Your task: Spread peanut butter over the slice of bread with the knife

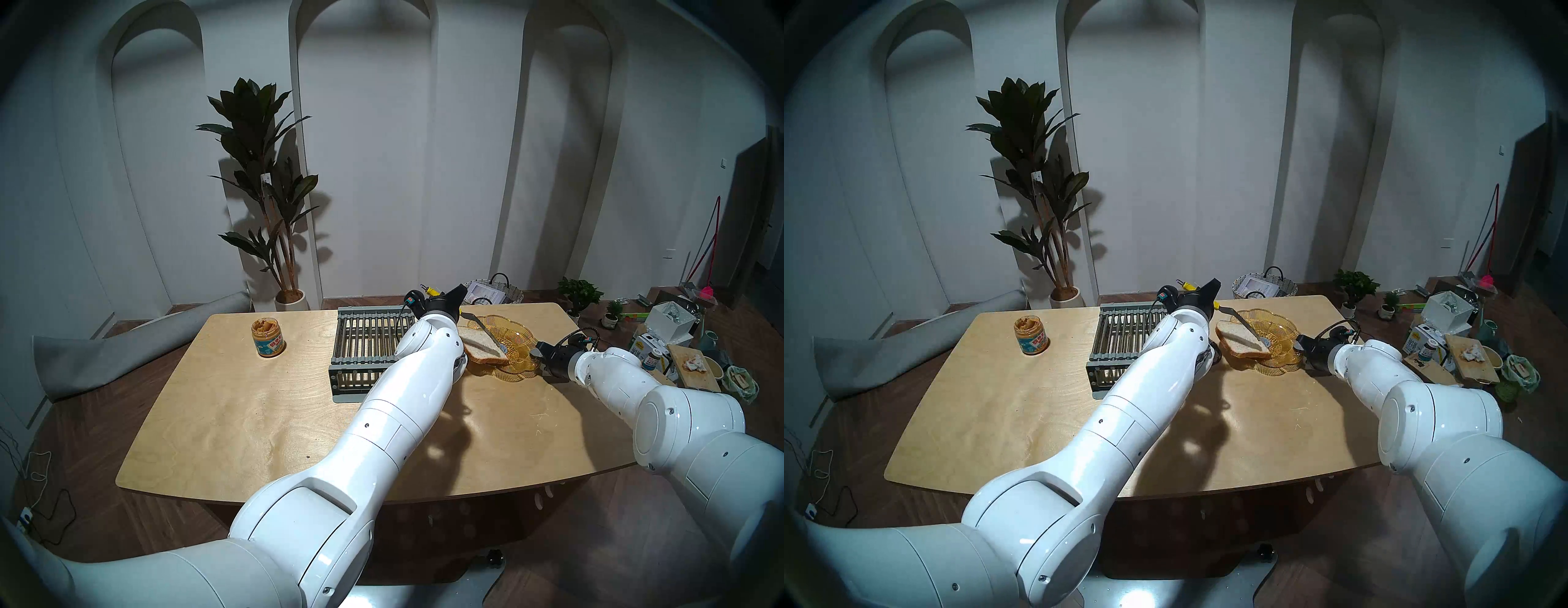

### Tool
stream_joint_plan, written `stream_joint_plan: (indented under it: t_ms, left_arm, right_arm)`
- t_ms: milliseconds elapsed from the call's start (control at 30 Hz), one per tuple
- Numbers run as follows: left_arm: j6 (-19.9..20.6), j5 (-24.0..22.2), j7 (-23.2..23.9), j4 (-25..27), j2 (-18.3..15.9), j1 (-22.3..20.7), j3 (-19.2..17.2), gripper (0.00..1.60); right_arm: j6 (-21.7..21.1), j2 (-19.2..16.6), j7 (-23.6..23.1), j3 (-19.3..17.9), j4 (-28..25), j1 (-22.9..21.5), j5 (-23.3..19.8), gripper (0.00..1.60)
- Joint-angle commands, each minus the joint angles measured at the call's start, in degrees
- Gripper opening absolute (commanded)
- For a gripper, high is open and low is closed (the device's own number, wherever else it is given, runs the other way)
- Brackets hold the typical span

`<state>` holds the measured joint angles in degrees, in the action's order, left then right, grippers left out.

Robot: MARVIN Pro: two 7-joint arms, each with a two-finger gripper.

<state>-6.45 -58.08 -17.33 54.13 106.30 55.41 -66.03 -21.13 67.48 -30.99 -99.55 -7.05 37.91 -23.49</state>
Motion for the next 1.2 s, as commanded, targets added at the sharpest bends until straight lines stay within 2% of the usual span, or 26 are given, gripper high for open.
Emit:
stream_joint_plan:
  t_ms: [0,467,833,1167]
  left_arm:
    - [-1.72,-0.09,2.81,-2.29,1.38,-4.19,-0.31,0.00]
    - [-4.54,0.06,5.29,-7.28,1.87,-5.72,-0.13,0.00]
    - [-6.70,-0.31,8.57,-14.18,2.45,-7.32,-0.76,0.00]
    - [-7.33,-0.93,10.61,-15.34,1.71,-7.15,-2.06,0.00]
  right_arm:
    - [-0.11,-0.47,-0.39,0.08,0.09,0.11,0.08,0.00]
    - [-0.07,-0.96,-0.79,-0.31,0.33,0.36,-0.12,0.00]
    - [-0.76,-1.17,-0.58,-1.30,0.75,0.55,-0.82,0.00]
    - [-0.50,-1.23,0.19,-1.80,0.90,0.91,-1.18,0.00]
